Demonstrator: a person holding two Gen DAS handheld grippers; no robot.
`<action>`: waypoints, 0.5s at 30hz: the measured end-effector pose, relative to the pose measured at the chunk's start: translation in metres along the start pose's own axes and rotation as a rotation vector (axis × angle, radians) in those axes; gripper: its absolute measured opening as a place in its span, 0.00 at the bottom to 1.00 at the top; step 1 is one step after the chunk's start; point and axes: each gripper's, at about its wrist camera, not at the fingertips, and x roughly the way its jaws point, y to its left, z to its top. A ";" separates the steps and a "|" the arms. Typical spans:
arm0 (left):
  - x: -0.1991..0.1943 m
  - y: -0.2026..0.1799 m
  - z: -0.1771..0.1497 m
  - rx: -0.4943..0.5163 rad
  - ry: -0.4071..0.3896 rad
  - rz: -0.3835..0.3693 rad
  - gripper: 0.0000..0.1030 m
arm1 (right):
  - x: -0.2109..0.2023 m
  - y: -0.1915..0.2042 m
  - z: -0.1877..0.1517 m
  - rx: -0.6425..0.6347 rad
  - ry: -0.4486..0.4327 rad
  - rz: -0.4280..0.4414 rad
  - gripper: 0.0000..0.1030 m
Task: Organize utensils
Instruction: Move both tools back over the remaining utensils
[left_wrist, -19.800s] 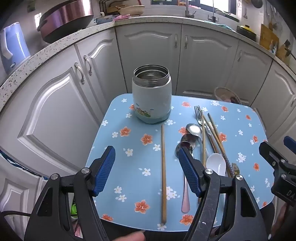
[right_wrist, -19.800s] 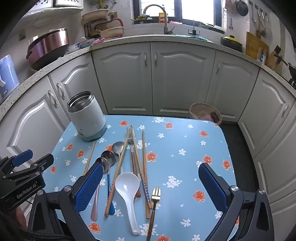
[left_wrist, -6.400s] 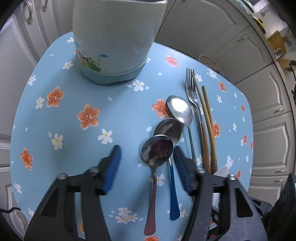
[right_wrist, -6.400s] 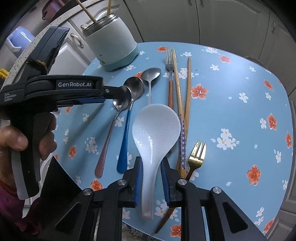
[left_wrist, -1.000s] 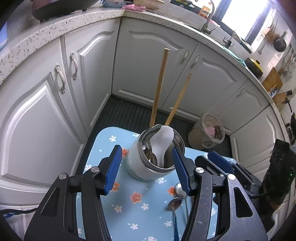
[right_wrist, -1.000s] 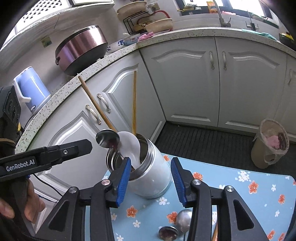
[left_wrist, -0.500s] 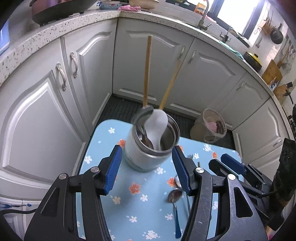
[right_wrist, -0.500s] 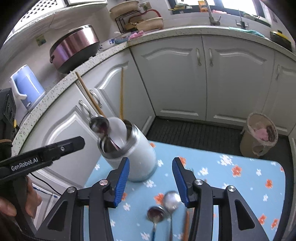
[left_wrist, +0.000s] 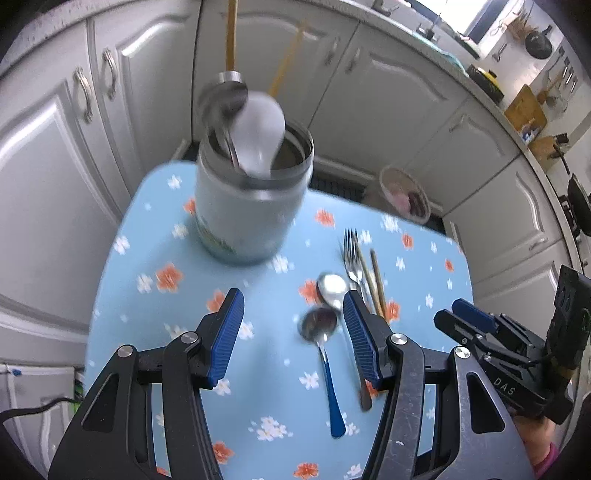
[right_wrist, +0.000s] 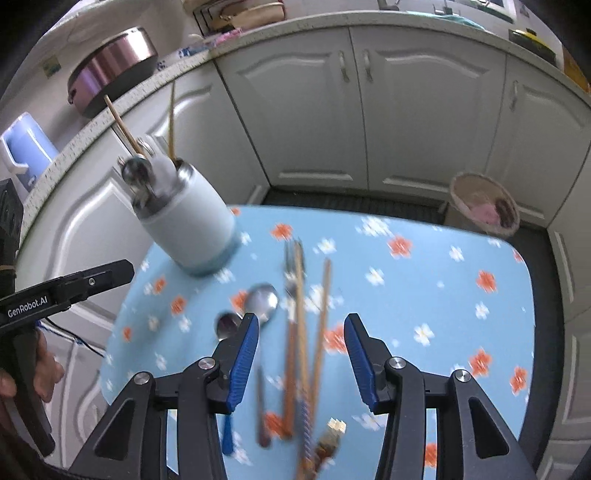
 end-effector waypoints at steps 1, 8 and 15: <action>0.004 -0.001 -0.005 0.000 0.010 0.001 0.54 | 0.001 -0.002 -0.003 -0.001 0.009 0.000 0.45; 0.037 0.000 -0.025 -0.021 0.108 -0.023 0.54 | 0.026 -0.003 -0.012 -0.011 0.073 0.080 0.33; 0.061 0.003 -0.030 -0.027 0.159 -0.037 0.55 | 0.054 0.004 0.001 0.019 0.110 0.124 0.31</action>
